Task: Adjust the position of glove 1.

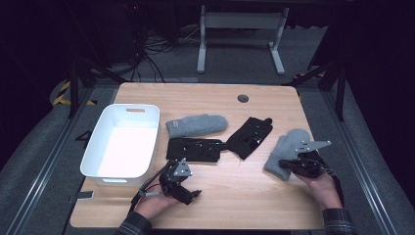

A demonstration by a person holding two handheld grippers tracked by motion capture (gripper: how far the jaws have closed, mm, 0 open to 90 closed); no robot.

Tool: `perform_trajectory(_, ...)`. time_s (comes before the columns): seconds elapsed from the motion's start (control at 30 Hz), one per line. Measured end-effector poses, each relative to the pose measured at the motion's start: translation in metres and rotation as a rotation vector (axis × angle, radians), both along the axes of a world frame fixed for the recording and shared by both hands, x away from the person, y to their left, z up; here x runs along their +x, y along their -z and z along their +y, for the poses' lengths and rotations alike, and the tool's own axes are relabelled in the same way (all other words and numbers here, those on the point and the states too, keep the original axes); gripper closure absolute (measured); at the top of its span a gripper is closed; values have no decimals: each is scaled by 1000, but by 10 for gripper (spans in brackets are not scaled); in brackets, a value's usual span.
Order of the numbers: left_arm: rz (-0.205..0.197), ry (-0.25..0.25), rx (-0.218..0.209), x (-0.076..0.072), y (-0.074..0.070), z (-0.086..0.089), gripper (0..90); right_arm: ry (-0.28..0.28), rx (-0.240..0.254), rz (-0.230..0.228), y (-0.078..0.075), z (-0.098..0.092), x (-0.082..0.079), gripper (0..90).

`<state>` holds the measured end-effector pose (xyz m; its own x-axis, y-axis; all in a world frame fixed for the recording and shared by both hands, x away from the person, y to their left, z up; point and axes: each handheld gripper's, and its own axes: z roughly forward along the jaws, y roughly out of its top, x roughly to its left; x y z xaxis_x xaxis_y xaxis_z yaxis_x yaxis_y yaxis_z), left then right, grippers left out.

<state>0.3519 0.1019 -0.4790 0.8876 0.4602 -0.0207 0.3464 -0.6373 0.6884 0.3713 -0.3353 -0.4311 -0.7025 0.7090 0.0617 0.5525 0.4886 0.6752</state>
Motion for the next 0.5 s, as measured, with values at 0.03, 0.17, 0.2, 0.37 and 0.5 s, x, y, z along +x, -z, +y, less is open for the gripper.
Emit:
perform_trajectory(0.03,0,-1,0,0,0,0,2,-19,-3,1,0,5,0,900)
perform_trajectory(0.17,0,0,0,0,0,0,2,-41,0,5,-1,11,-1,900)
perform_trajectory(0.2,0,0,0,0,0,0,2,-49,-1,5,-1,13,-2,900)
perform_trajectory(0.37,3,-2,-2,0,0,0,2,-42,14,-25,-9,12,-1,900)
perform_trajectory(0.5,2,-5,-3,-1,0,0,2,-4,29,-44,-15,2,5,900)
